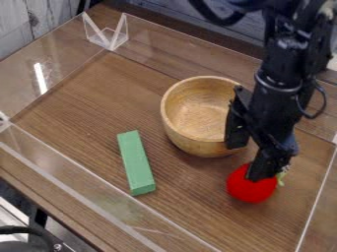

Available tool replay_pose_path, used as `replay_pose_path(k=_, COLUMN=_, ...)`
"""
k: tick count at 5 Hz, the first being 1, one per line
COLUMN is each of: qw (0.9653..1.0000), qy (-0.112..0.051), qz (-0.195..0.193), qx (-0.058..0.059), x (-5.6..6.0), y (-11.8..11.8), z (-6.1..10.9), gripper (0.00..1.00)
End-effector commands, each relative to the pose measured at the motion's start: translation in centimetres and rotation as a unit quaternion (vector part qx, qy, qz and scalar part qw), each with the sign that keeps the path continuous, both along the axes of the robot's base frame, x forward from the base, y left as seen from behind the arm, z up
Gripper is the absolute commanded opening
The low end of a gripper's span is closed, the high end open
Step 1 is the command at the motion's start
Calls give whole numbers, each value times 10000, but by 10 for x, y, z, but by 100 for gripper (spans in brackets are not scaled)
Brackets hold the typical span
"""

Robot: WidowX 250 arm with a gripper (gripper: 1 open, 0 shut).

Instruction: Move the red object to the left side of the table

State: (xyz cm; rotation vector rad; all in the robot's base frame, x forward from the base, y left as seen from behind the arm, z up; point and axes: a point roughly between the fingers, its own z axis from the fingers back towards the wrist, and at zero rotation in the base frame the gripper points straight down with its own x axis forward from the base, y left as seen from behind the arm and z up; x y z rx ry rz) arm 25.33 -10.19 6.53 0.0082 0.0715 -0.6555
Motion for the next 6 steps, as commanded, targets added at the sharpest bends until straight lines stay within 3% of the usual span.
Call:
replay_pose_path(k=1, qw=9997, qy=-216, qz=-81, qx=-30, x=-9, y=-17, z=6, gripper=100)
replay_pose_path(k=2, qw=9995, qy=-312, qz=-61, qx=10, x=-20, y=-33, z=5, gripper=100)
replay_pose_path(k=4, qw=9970, qy=-505, qz=585, qx=92, x=-25, y=-11, z=12, gripper=100)
replay_pose_path(k=6, qw=9973, qy=-687, qz=252, qx=50, x=-10, y=-1, z=21, gripper=100)
